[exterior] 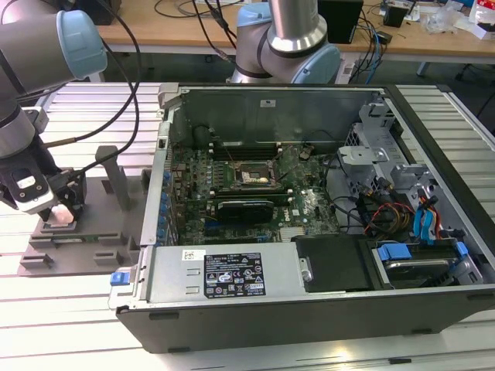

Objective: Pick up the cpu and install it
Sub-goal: 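Pick up the cpu and move it towards the insertion slot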

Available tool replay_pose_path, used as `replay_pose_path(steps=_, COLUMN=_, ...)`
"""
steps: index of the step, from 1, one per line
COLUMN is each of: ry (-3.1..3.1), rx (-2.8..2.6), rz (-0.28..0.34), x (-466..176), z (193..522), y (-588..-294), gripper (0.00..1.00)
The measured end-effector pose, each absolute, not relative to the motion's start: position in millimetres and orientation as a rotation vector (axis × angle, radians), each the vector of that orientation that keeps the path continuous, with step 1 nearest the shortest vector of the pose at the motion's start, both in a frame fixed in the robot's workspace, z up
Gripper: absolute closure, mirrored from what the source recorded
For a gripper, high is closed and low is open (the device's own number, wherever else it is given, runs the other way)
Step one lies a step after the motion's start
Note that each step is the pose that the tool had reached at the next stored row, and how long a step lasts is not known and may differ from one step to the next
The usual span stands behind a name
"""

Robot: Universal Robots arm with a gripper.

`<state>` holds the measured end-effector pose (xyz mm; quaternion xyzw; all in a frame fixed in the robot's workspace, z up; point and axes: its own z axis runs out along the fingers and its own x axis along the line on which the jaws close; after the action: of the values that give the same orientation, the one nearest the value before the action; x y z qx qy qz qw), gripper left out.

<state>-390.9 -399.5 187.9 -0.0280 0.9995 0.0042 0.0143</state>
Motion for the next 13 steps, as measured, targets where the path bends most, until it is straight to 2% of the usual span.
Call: replay_pose_path(steps=13, ry=3.112, rx=-0.087, rz=0.013, x=-390.9, z=197.4, y=-399.5, gripper=0.45)
